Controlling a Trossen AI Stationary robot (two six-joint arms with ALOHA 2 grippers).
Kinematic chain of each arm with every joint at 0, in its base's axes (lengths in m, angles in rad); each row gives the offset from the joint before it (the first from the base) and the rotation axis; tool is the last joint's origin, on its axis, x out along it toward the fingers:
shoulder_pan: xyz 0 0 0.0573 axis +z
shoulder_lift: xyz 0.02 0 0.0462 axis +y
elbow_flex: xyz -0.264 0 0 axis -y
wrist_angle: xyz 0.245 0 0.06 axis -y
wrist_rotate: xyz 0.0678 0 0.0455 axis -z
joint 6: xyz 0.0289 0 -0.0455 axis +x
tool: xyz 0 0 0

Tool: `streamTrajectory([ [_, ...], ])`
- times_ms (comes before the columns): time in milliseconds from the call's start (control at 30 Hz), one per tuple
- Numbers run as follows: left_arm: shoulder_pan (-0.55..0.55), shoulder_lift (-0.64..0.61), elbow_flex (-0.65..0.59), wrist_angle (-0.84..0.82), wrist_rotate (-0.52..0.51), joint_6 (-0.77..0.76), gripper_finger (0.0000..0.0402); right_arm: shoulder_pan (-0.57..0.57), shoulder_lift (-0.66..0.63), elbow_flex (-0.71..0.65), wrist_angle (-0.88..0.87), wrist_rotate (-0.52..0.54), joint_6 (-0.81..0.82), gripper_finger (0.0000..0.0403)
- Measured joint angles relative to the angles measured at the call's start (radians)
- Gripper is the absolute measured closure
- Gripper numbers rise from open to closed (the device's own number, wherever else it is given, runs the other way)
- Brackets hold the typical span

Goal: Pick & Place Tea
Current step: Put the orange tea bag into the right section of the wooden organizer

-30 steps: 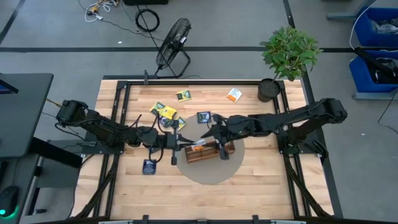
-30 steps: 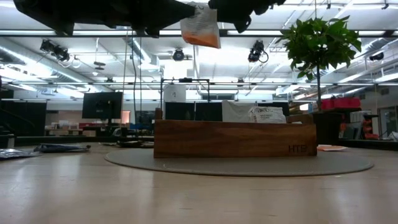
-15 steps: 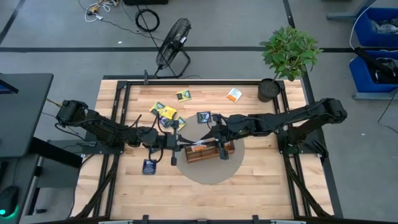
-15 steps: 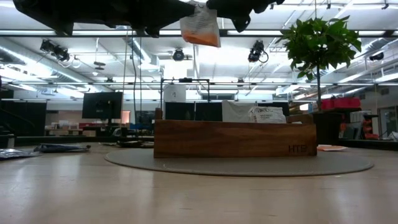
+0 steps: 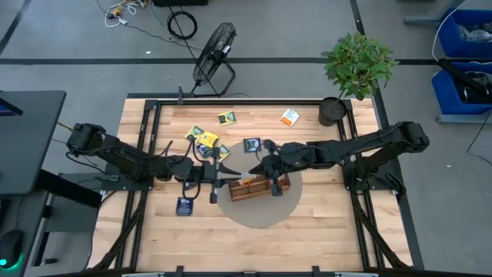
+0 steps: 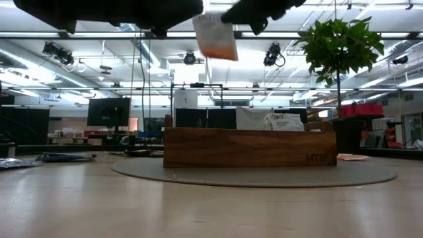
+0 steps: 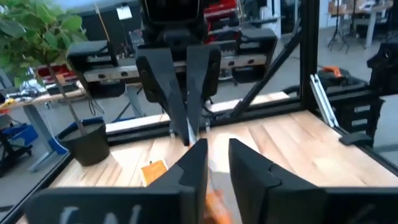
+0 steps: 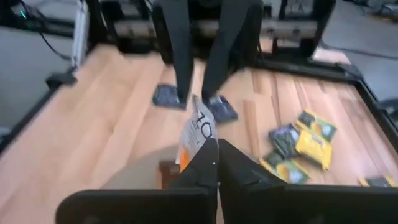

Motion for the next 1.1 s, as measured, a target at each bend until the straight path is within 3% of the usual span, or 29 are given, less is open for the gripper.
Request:
streamTrajectory([
  [167,0.0,-0.069,-0.003,-0.102,-0.01,-0.029,0.0297,0.023,-0.005,-0.001,-0.072,0.061,0.007,0.0401],
  [367,-0.015,-0.143,-0.085,-0.067,-0.006,-0.057,0.0281,0.101,-0.032,-0.054,-0.053,0.172,-0.024,0.0402],
  [733,-0.035,-0.326,-0.256,-0.025,-0.018,-0.129,0.028,0.184,-0.32,-0.402,0.211,0.252,0.022,0.0403],
  [933,-0.035,-0.414,-0.34,0.002,-0.019,-0.128,0.028,0.195,-0.459,-0.556,0.221,0.253,0.081,0.0403],
  [1100,-0.032,-0.463,-0.37,0.008,-0.038,-0.125,0.028,0.194,-0.496,-0.636,0.252,0.278,0.116,0.0403],
])
